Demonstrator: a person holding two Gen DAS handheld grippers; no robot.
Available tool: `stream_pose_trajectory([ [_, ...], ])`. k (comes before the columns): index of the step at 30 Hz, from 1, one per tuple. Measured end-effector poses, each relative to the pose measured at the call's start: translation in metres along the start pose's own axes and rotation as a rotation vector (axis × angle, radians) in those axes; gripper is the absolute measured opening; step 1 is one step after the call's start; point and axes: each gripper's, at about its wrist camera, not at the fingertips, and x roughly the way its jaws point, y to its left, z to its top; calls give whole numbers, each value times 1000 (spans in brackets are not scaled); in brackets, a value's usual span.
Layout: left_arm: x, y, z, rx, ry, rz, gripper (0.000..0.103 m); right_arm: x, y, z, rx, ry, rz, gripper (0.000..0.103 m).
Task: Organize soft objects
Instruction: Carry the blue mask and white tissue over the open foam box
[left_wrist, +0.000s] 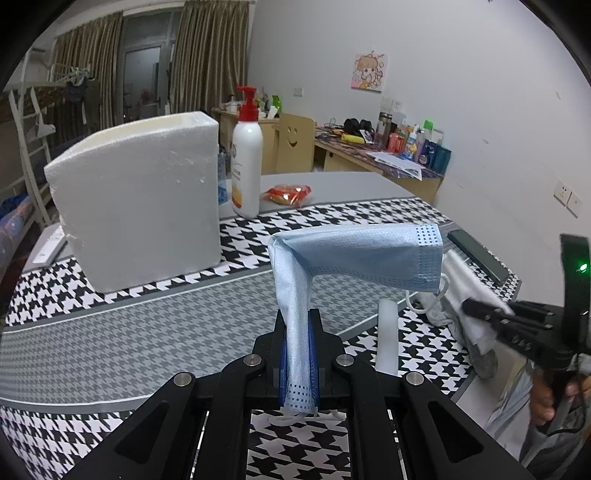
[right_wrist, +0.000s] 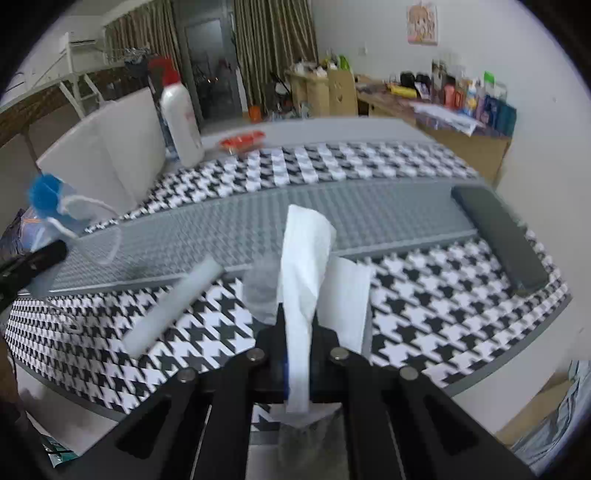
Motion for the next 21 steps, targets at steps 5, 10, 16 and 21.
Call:
stream_pose_trajectory([
  [5,-11,3,4,-2,-27,11,10,-23,1,9,8,-58,24,8],
  [10,-21,6,6,-3,-49,22,10,-35,8,17,-4,-96,40,8],
  [16,-33,11,8,-6,-69,35,10,-43,21,20,-28,-123,64,8],
  [21,-38,14,12,-8,-80,48,10,-52,30,23,-41,-147,88,8],
])
